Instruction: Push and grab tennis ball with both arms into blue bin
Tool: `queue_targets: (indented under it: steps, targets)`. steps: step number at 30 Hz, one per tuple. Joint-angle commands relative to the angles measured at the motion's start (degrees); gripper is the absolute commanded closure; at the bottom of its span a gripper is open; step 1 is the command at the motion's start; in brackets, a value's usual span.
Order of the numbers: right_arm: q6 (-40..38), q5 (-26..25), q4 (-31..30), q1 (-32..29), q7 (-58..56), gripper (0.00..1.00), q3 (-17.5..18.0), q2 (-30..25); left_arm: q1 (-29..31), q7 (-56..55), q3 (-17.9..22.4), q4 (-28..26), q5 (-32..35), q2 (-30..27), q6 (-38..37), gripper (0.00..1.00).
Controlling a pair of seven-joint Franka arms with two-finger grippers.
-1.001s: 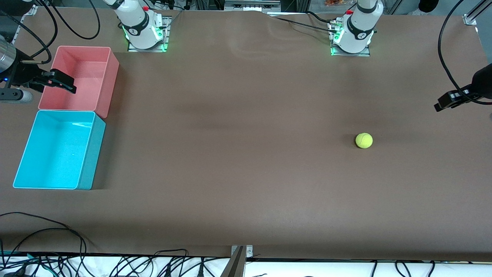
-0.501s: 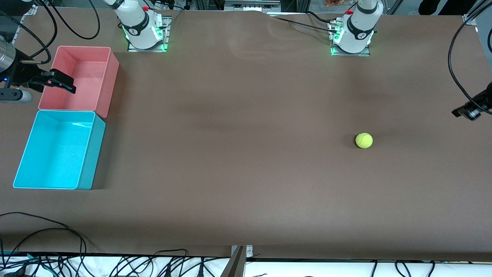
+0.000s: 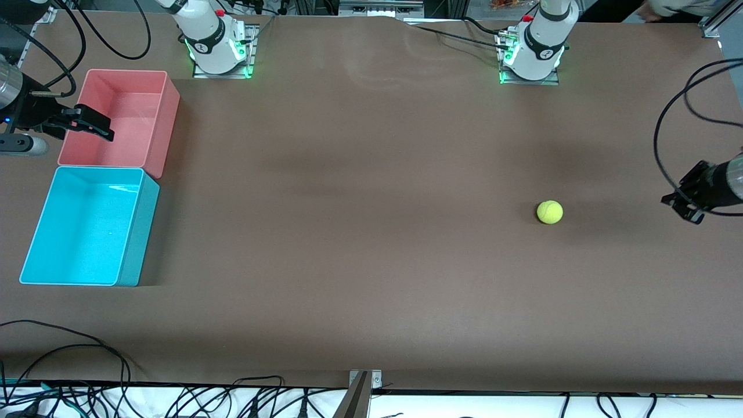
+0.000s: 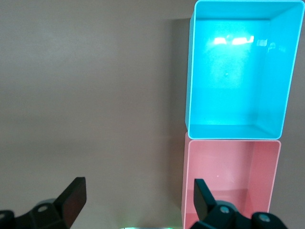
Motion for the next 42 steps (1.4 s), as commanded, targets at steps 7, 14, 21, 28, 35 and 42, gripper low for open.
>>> queue_targets:
  steps: [7,14,21,28,35,42]
  targets:
    - [-1.0,-0.3,0.8,-0.2,-0.7,0.0,-0.1,0.2,0.1,-14.3,-0.4,-16.1,1.6,-2.6,14.1,1.0]
    - [-1.0,-0.3,0.8,-0.2,-0.8,0.0,-0.1,0.2,0.1,-20.0,-0.3,-23.4,1.1,-3.0,22.5,1.0]
    - [-1.0,-0.3,0.7,-0.2,-0.8,0.0,-0.1,0.2,0.3,-22.7,-0.4,-30.7,1.1,-3.2,32.2,1.0]
    - [-1.0,-0.3,0.7,-0.2,-0.8,0.0,-0.1,0.3,0.2,-22.8,-0.4,-34.6,1.6,-1.8,39.3,1.0]
    - [-1.0,-0.3,0.7,-0.3,-0.8,0.0,-0.2,0.4,0.1,-22.8,-0.4,-36.5,1.6,0.7,44.7,1.0]
    - [-1.1,-0.3,0.8,-0.3,-0.8,0.0,-0.2,0.4,-0.4,-22.8,-0.4,-38.0,1.6,2.4,47.8,1.0]
